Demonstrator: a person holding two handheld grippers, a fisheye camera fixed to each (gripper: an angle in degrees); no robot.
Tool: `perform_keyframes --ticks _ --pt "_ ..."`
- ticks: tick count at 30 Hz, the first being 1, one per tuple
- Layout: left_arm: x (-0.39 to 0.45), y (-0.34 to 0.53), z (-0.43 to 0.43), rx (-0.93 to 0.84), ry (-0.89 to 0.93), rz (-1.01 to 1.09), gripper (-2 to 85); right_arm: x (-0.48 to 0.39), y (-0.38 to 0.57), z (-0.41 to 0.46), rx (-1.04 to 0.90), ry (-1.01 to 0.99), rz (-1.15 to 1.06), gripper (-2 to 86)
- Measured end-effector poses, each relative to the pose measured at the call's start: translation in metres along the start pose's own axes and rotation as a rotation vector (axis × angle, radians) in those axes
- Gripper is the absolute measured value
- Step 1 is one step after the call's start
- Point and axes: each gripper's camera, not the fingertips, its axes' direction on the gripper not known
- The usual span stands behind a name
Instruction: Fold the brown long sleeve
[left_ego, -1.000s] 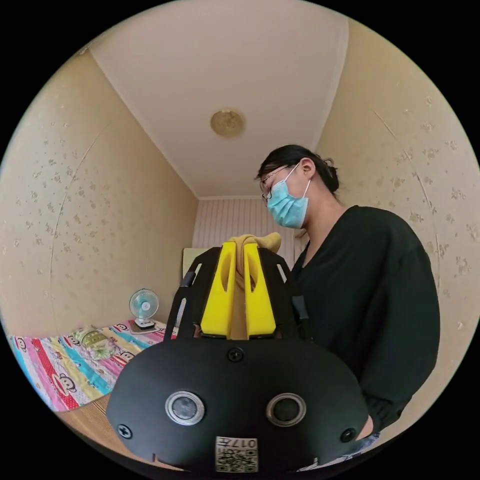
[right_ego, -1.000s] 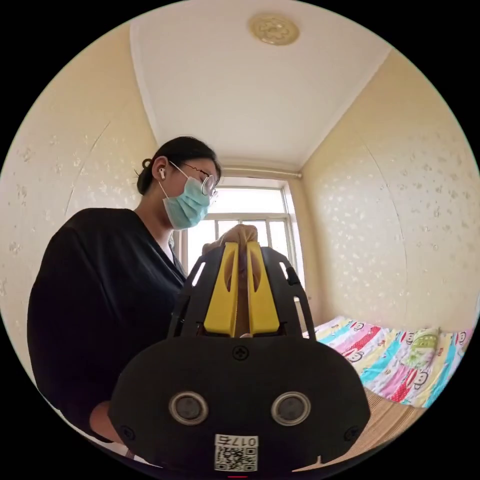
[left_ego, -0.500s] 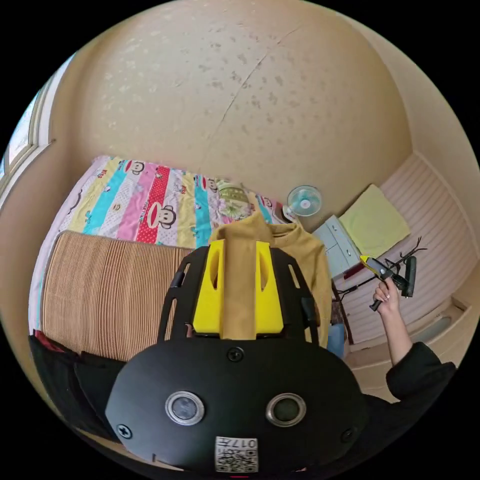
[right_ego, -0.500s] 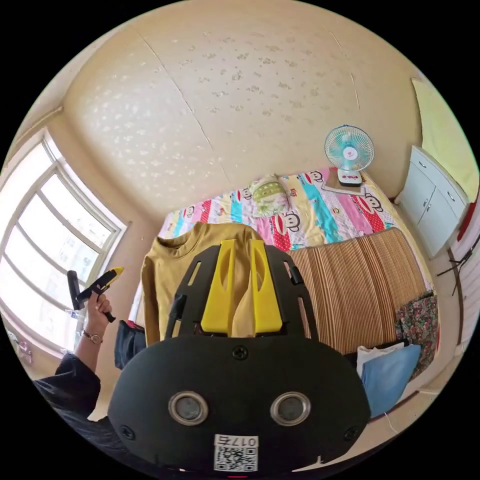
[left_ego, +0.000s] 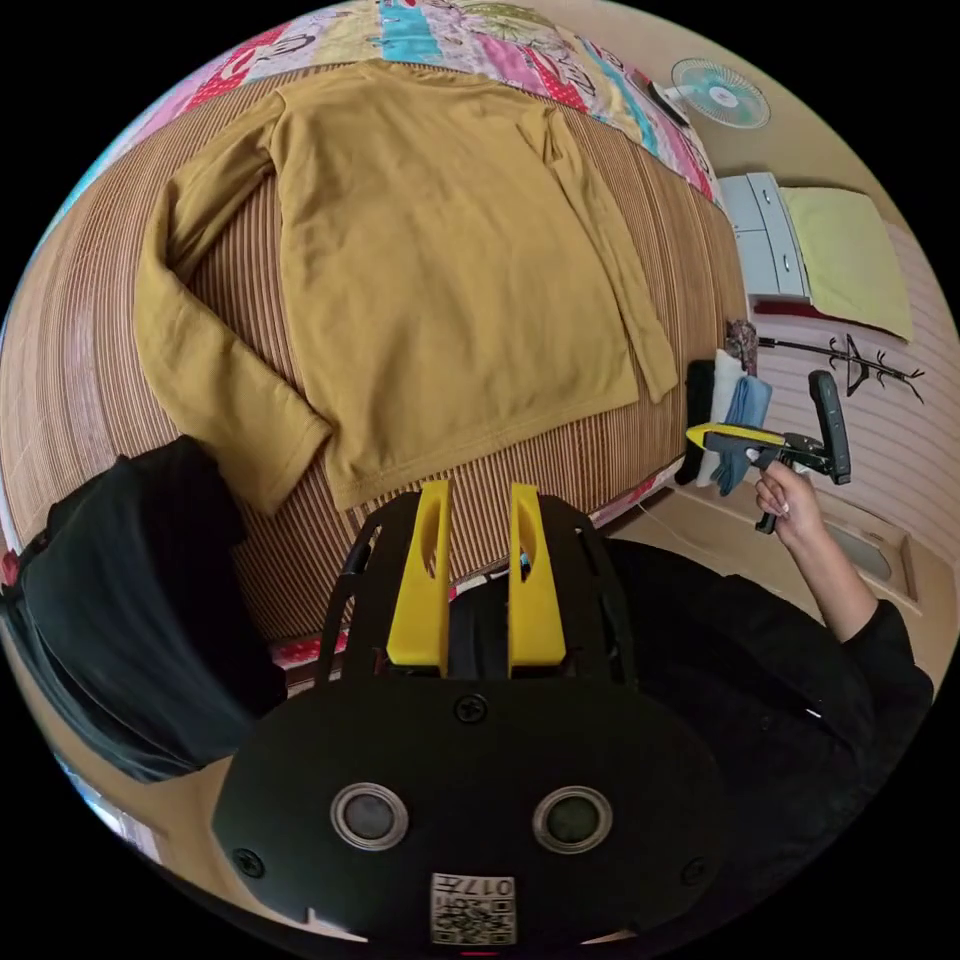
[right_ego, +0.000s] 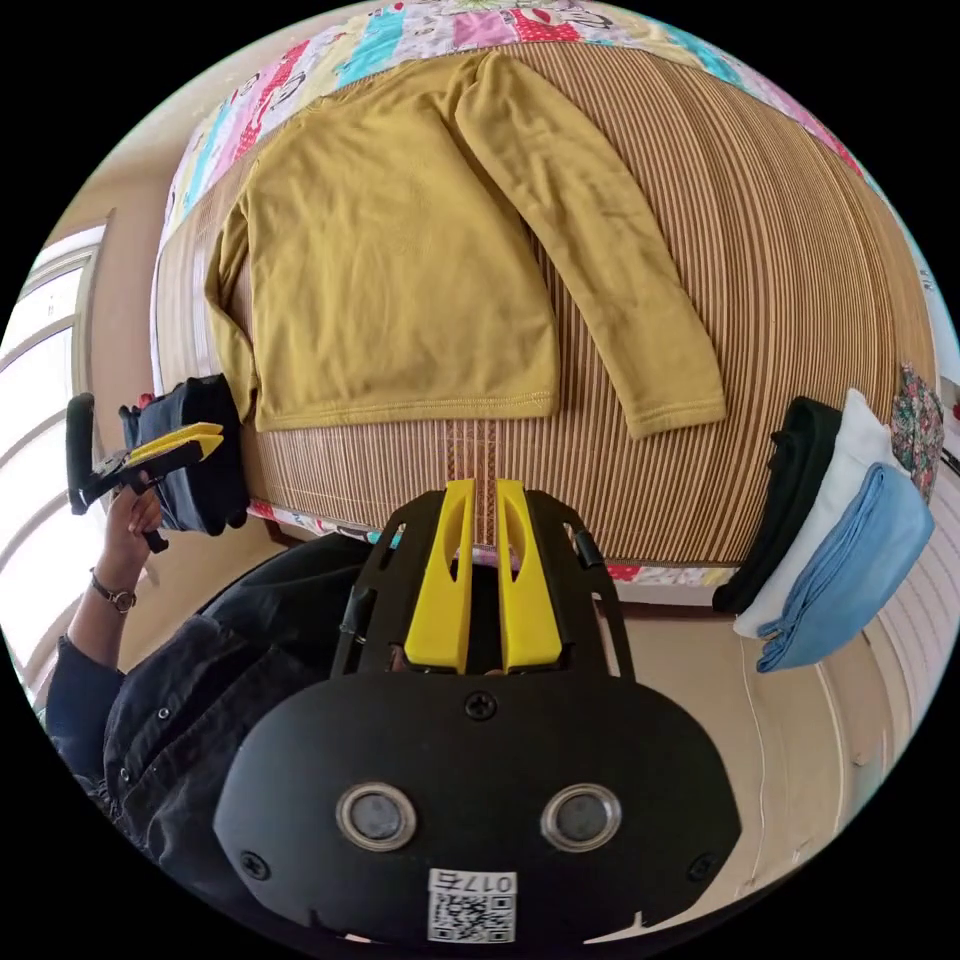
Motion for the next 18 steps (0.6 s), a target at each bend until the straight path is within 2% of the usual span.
perform_keyframes --ticks 3,7,10,12,14,17,18 --pt "-0.011 -0.035 -0.026 -0.026 -0.079 0.038 8.8 0.008 -0.032 -0.025 -0.002 0.089 -0.080 3.0" --pt "-0.033 -0.093 -0.068 0.009 -0.089 0.042 8.8 0.012 -0.094 -0.061 -0.020 0.302 -0.233 4.7" --pt "-0.063 -0.141 -0.076 0.017 -0.091 -0.018 8.8 0.024 -0.131 -0.085 0.076 0.317 -0.267 5.7" --pt "-0.084 -0.160 -0.050 -0.022 -0.126 -0.064 8.8 0.038 -0.147 -0.087 0.109 0.272 -0.257 5.9" --pt "-0.094 -0.158 -0.010 -0.111 -0.149 -0.075 8.9 0.057 -0.155 -0.077 0.107 0.234 -0.224 6.0" --pt "-0.067 -0.118 -0.011 0.031 -0.279 -0.003 8.6 0.086 -0.142 -0.032 -0.027 0.266 -0.217 4.9" --pt "-0.053 -0.104 -0.007 0.005 -0.323 0.040 8.4 0.095 -0.123 -0.012 -0.085 0.338 -0.263 4.4"
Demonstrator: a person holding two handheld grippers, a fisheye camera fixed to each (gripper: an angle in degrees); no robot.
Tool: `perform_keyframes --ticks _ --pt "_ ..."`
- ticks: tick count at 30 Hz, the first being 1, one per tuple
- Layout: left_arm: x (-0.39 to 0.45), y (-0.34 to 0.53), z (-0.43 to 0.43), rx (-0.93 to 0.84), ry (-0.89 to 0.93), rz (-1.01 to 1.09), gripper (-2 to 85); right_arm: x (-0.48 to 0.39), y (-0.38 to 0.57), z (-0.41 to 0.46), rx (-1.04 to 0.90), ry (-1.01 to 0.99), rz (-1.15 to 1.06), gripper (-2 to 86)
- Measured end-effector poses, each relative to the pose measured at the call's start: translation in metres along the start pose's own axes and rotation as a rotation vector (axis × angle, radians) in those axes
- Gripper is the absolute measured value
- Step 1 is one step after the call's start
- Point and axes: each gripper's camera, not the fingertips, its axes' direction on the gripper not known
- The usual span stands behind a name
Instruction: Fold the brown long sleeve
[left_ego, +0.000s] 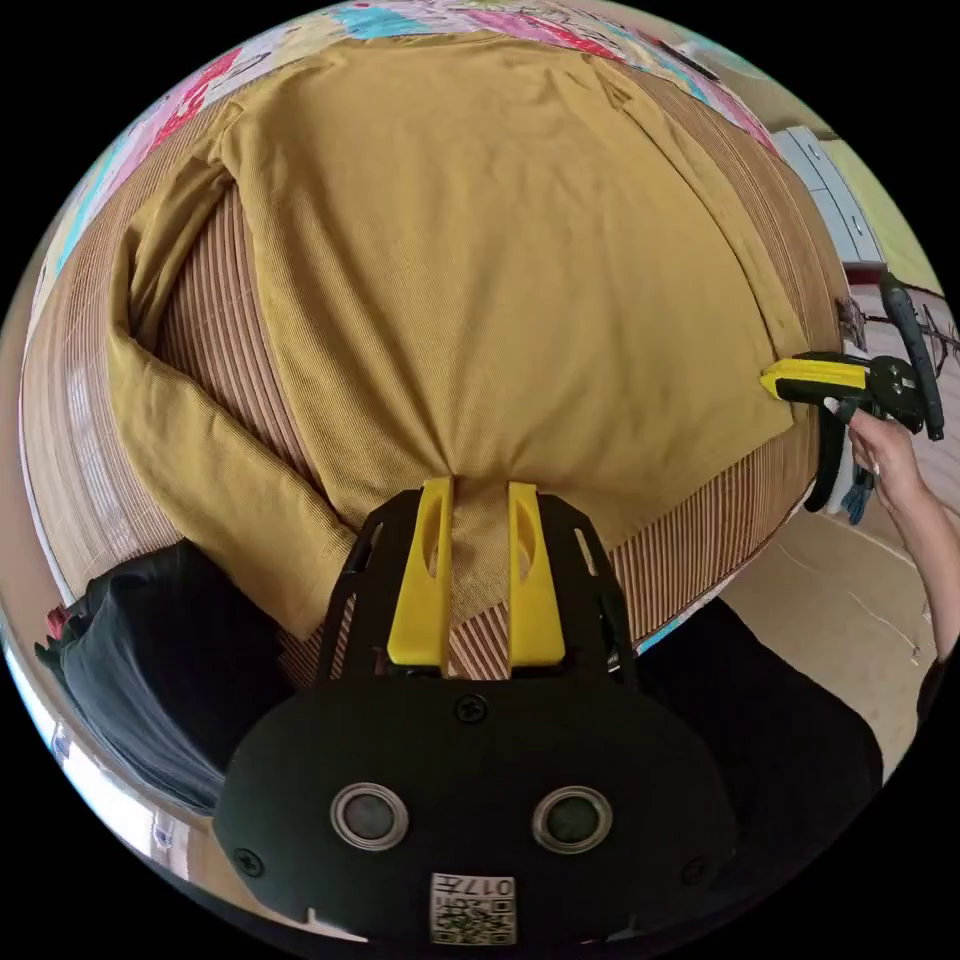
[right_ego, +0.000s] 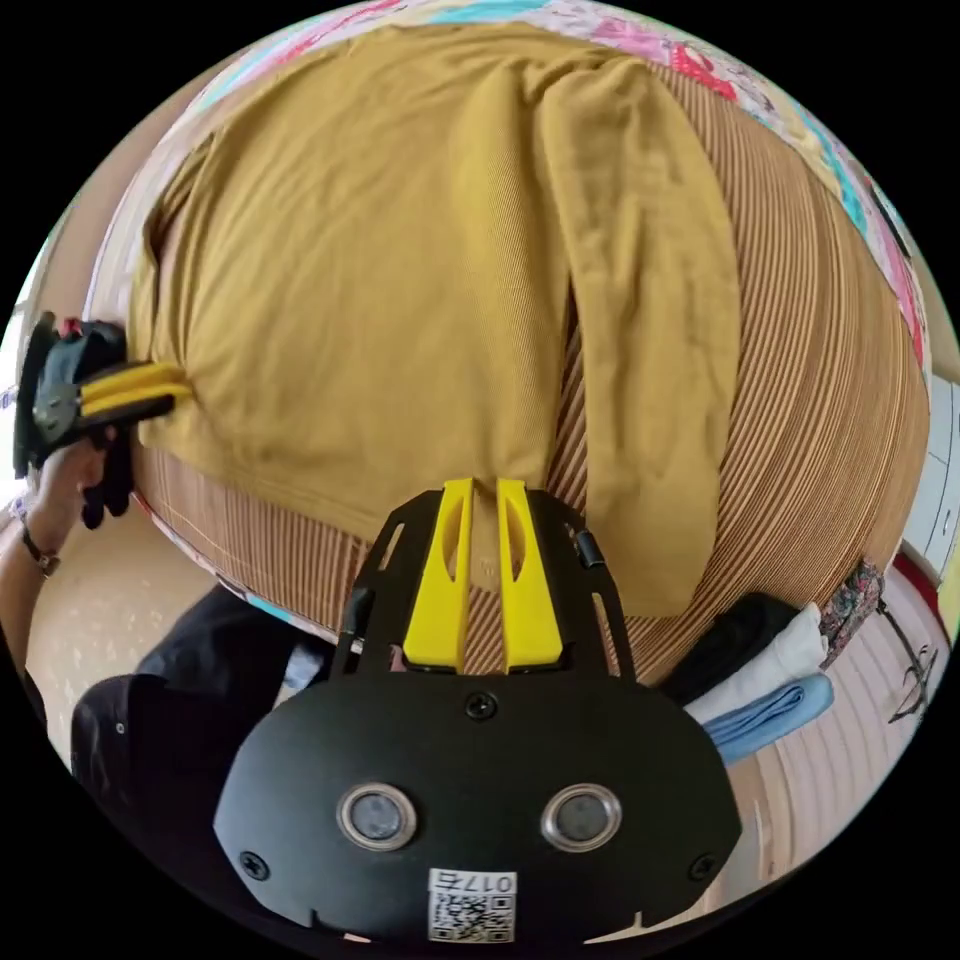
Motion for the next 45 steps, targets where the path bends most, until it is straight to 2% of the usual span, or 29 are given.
perform_keyframes --ticks 1,2,5,8,11,12,14,15,16,17,19,21,26,28,30,32,35,38,40,43,45 --pt "0.008 0.007 0.001 -0.021 -0.016 0.028 8.3 -0.004 0.030 -0.002 0.105 0.055 -0.061 4.0" --pt "0.022 0.024 0.004 -0.071 -0.028 0.082 7.8 -0.005 0.044 0.000 0.124 0.085 -0.081 3.8" --pt "0.045 0.074 0.021 -0.161 0.048 0.108 6.3 -0.004 0.102 0.017 0.070 0.152 -0.178 3.1" --pt "0.054 0.120 0.040 -0.202 0.144 -0.006 4.8 0.005 0.148 0.028 0.011 0.135 -0.216 2.8" --pt "0.050 0.147 0.044 -0.211 0.218 -0.199 4.0 0.033 0.177 0.027 -0.015 -0.006 -0.131 2.6" --pt "0.043 0.154 0.041 -0.216 0.257 -0.297 3.9 0.053 0.182 0.024 -0.031 -0.112 -0.073 2.6" --pt "0.033 0.166 0.038 -0.227 0.335 -0.456 4.3 0.097 0.182 0.026 -0.119 -0.332 0.085 2.6" --pt "0.027 0.174 0.035 -0.221 0.398 -0.547 4.7 0.134 0.186 0.027 -0.131 -0.520 0.233 3.4" --pt "0.025 0.178 0.033 -0.214 0.427 -0.588 5.0 0.175 0.193 0.029 -0.105 -0.731 0.406 5.5" --pt "0.020 0.186 0.030 -0.199 0.472 -0.655 5.6 0.195 0.199 0.032 -0.083 -0.847 0.507 7.2" --pt "0.016 0.196 0.026 -0.182 0.533 -0.721 6.2 0.256 0.235 0.058 0.019 -1.347 0.942 12.1" --pt "0.017 0.209 0.021 -0.171 0.588 -0.758 6.4 0.277 0.253 0.074 0.088 -1.570 1.151 13.3" --pt "0.033 0.244 0.023 -0.246 0.636 -0.800 5.9 0.317 0.266 0.081 0.085 -1.470 1.345 12.4" --pt "0.040 0.260 0.027 -0.282 0.645 -0.813 5.9 0.304 0.291 0.090 0.149 -1.620 1.614 10.3" --pt "0.044 0.282 0.025 -0.276 0.653 -0.831 5.9 0.296 0.306 0.090 0.251 -1.680 1.766 6.7" --pt "0.043 0.296 0.025 -0.275 0.668 -0.843 5.9 0.299 0.313 0.074 0.314 -1.608 1.822 4.6" --pt "0.034 0.315 0.019 -0.259 0.682 -0.858 6.0 0.329 0.294 0.003 0.409 -1.374 1.642 3.3" --pt "0.017 0.325 0.005 -0.195 0.677 -0.842 6.1 0.349 0.263 -0.124 0.669 -1.048 1.379 2.8" --pt "0.006 0.327 -0.004 -0.164 0.666 -0.814 6.3 0.324 0.229 -0.250 0.913 -0.675 1.048 2.7" --pt "-0.013 0.328 -0.020 -0.117 0.651 -0.774 6.6 0.249 0.187 -0.351 1.096 -0.420 0.740 2.8" --pt "-0.030 0.326 -0.038 -0.057 0.635 -0.733 6.7 0.197 0.158 -0.379 1.154 -0.373 0.570 2.8"
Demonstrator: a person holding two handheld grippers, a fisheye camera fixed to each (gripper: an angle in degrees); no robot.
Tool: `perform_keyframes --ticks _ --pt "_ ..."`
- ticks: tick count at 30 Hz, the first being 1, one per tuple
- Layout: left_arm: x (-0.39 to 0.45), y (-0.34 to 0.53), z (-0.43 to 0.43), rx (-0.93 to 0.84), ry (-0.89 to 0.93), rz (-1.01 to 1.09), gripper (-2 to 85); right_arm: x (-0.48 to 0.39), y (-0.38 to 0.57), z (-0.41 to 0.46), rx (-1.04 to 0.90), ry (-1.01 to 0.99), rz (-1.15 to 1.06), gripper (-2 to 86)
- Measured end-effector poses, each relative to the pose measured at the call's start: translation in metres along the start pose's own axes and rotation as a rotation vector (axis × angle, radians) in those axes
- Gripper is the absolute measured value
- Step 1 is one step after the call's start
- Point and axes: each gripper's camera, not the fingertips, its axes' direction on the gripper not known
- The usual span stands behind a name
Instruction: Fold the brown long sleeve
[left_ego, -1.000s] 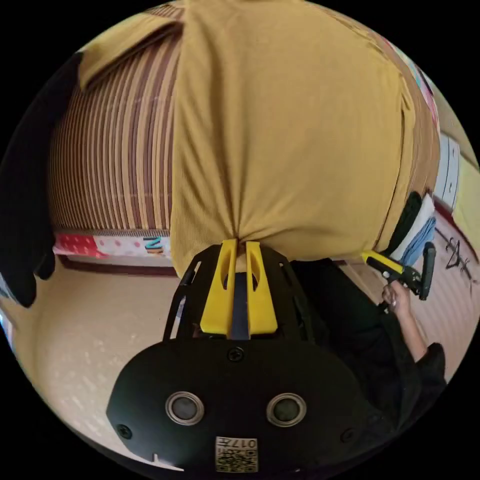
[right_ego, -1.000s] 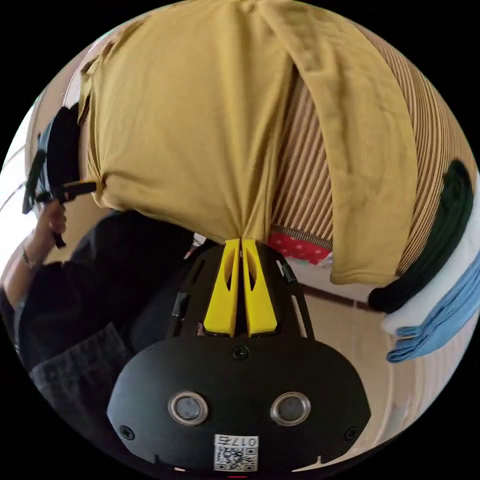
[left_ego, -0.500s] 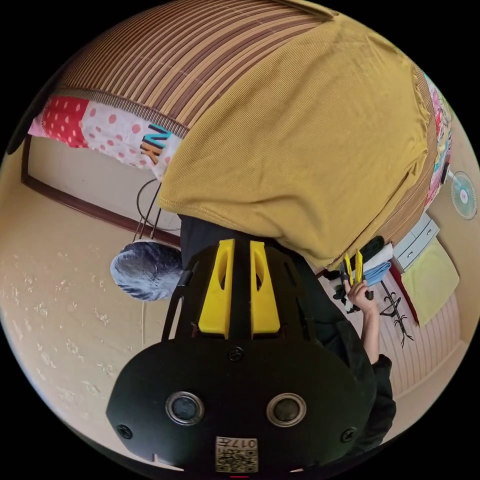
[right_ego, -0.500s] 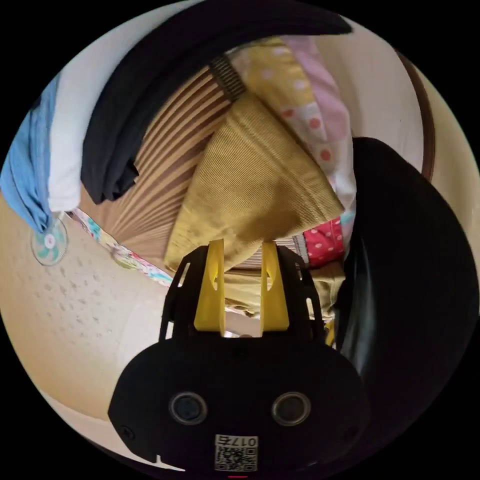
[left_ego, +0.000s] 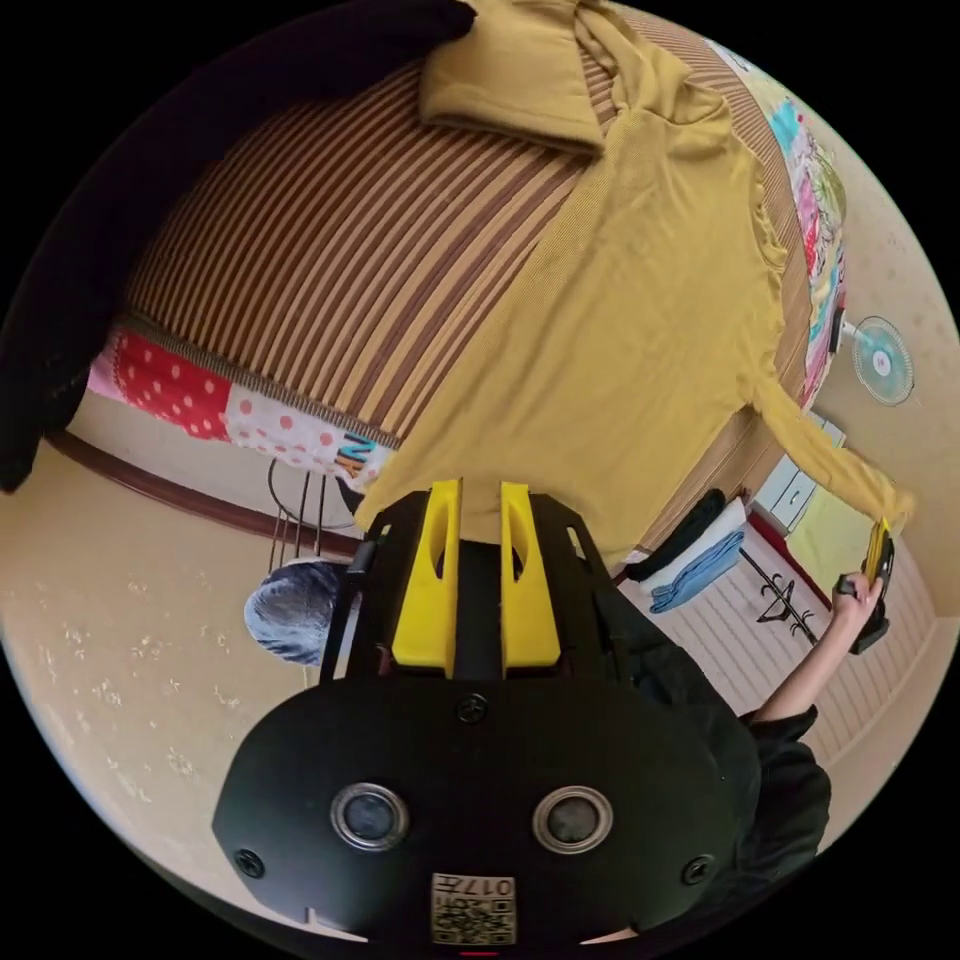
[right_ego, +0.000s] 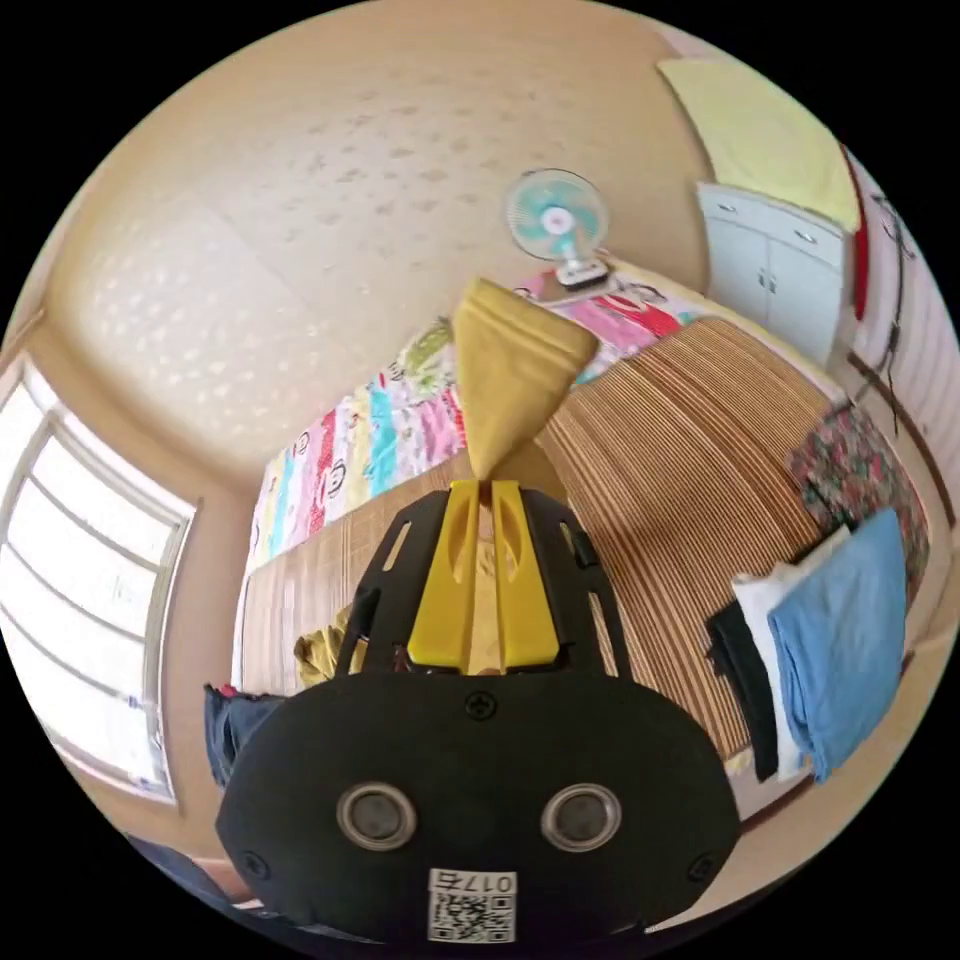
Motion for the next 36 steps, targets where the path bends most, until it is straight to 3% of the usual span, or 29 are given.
perform_keyframes --ticks 2,5,10,12,17,20,23,25,28,30,32,36 --pt "0.005 -0.005 -0.021 0.039 -0.033 0.067 7.0 -0.059 0.018 0.030 -0.039 -0.067 -0.148 2.9" --pt "0.018 -0.012 -0.053 0.105 -0.121 0.194 8.3 -0.144 0.084 0.112 -0.246 -0.164 -0.378 3.2" --pt "0.034 -0.024 -0.073 0.160 -0.289 0.375 10.0 -0.206 0.303 0.279 -1.105 -0.169 -0.546 4.6" --pt "0.038 -0.029 -0.072 0.186 -0.380 0.447 10.6 -0.206 0.355 0.280 -1.218 -0.082 -0.564 5.3" --pt "0.029 -0.050 -0.041 0.161 -0.508 0.555 11.4 -0.188 0.407 0.234 -1.257 -0.086 -0.500 3.7" --pt "0.015 -0.051 -0.026 0.177 -0.615 0.570 7.1 -0.153 0.408 0.215 -1.277 0.010 -0.386 2.8" --pt "-0.001 -0.040 -0.033 0.166 -0.600 0.584 4.6 -0.117 0.392 0.198 -1.252 0.065 -0.199 2.3" --pt "-0.015 -0.034 -0.054 0.136 -0.515 0.563 3.5 -0.095 0.378 0.184 -1.195 0.064 -0.047 2.2" --pt "-0.053 -0.007 -0.132 0.207 -0.183 0.536 3.0 -0.072 0.366 0.167 -1.119 0.038 0.150 2.2" --pt "-0.091 0.022 -0.210 0.274 0.203 0.608 3.2 -0.063 0.363 0.157 -1.083 0.023 0.239 2.2" --pt "-0.115 0.049 -0.274 0.320 0.451 0.698 3.0 -0.057 0.361 0.148 -1.059 0.008 0.293 2.1" --pt "-0.123 0.130 -0.406 0.524 0.604 0.870 2.8 -0.041 0.352 0.119 -0.994 -0.010 0.346 1.8"
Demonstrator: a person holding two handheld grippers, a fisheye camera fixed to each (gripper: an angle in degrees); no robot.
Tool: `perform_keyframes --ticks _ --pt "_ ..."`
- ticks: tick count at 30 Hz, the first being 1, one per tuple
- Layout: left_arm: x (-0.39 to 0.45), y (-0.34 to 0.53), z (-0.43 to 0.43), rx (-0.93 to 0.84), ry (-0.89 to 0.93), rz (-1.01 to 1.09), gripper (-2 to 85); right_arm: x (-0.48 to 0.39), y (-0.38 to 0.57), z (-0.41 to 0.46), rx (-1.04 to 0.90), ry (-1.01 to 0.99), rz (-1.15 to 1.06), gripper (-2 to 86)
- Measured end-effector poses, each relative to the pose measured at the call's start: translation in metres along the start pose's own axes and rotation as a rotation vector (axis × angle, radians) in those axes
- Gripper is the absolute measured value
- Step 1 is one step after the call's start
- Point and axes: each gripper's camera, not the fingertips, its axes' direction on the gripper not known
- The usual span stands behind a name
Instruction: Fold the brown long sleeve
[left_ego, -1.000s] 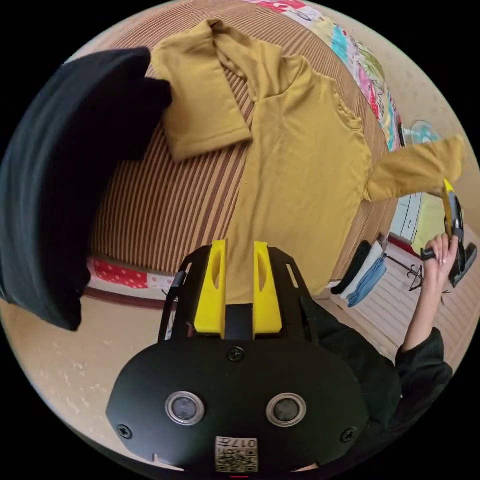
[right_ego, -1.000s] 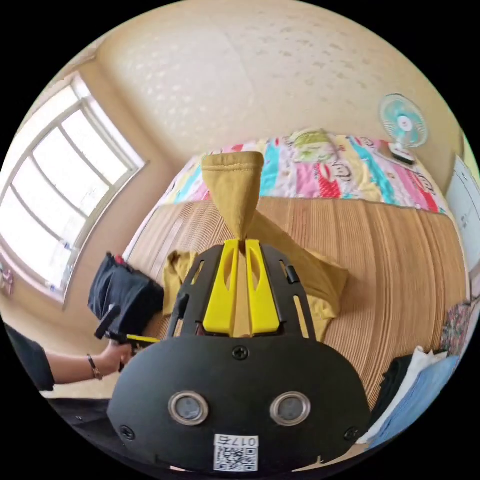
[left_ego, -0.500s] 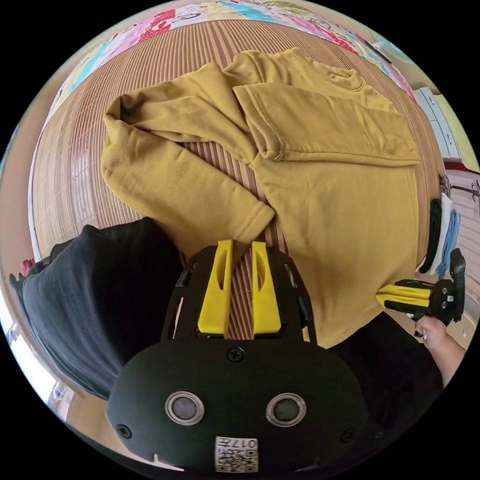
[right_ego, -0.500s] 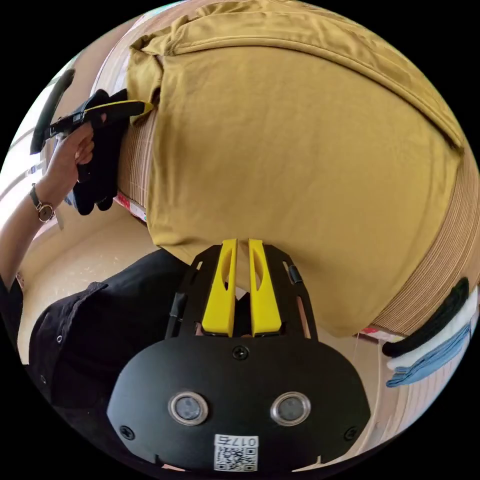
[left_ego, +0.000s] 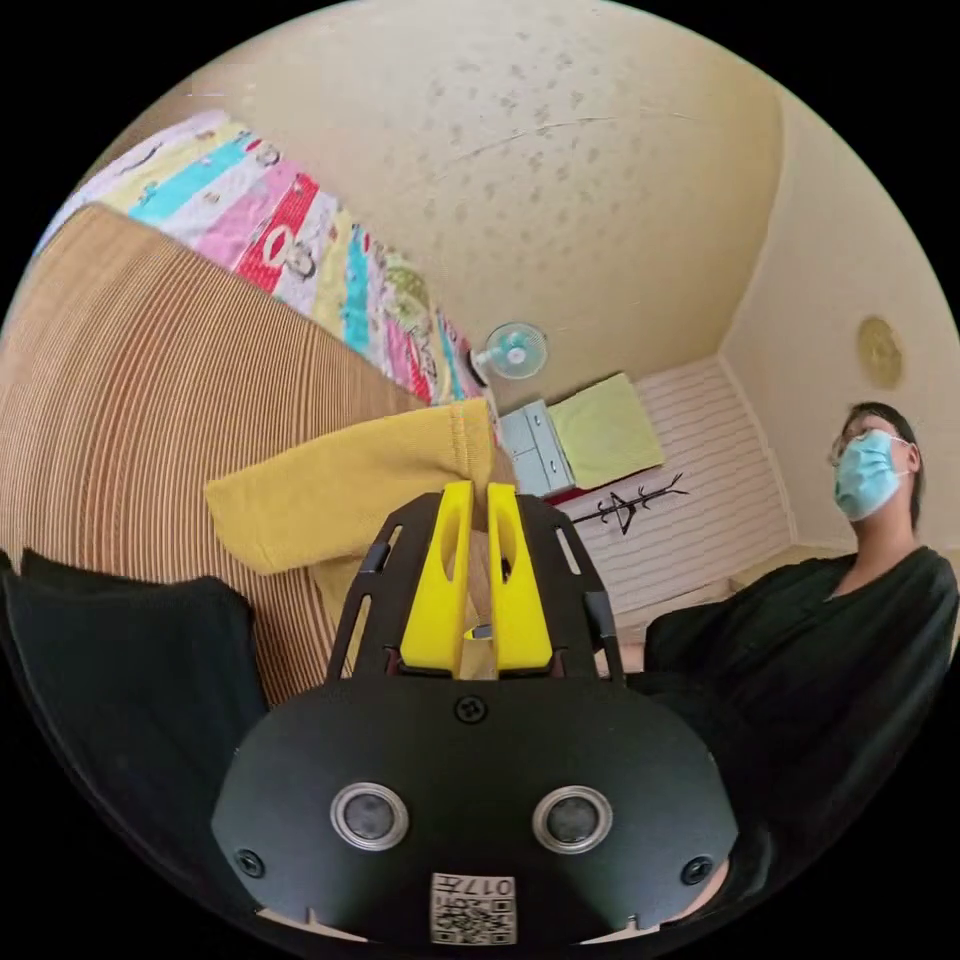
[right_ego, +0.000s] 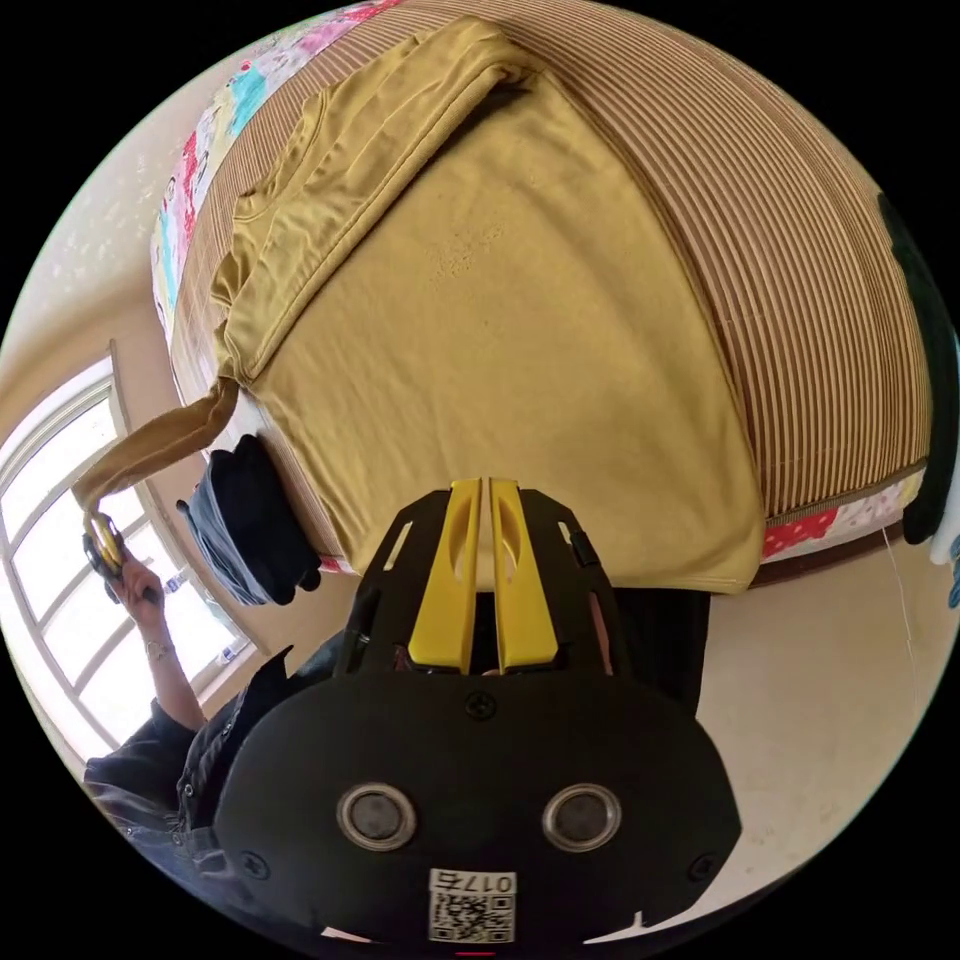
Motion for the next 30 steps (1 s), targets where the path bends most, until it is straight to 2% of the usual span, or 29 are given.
perform_keyframes --ticks 4,6,8,11,14,15,17,22,27,30 --pt "0.062 -0.040 0.002 0.062 0.154 0.127 2.6 0.036 0.012 -0.025 0.022 -0.075 0.070 1.4" --pt "0.096 -0.069 0.070 -0.025 0.336 0.233 2.8 0.055 0.018 -0.038 0.035 -0.094 0.114 1.4" --pt "0.110 -0.087 0.146 -0.092 0.427 0.248 3.1 0.074 0.024 -0.052 0.056 -0.132 0.154 1.3" --pt "0.118 -0.100 0.303 -0.193 0.427 0.184 4.7 0.102 0.036 -0.077 0.095 -0.170 0.193 1.3" --pt "0.112 -0.084 0.454 -0.315 0.397 0.104 10.0 0.127 0.046 -0.099 0.100 -0.150 0.213 1.5" --pt "0.104 -0.071 0.493 -0.349 0.339 0.056 11.2 0.136 0.050 -0.108 0.102 -0.145 0.219 1.7" --pt "0.095 -0.051 0.516 -0.371 0.216 0.043 12.1 0.149 0.056 -0.121 0.111 -0.147 0.218 2.0" --pt "0.033 0.038 0.475 -0.411 -0.143 -0.084 11.9 0.183 0.064 -0.144 0.068 -0.092 0.168 4.3" --pt "-0.070 0.191 0.376 -0.545 -0.509 -0.356 12.8 0.199 0.066 -0.151 0.028 -0.150 0.046 8.1" --pt "-0.104 0.269 0.337 -0.493 -0.583 -0.524 13.6 0.197 0.064 -0.150 -0.011 -0.163 -0.038 9.4"
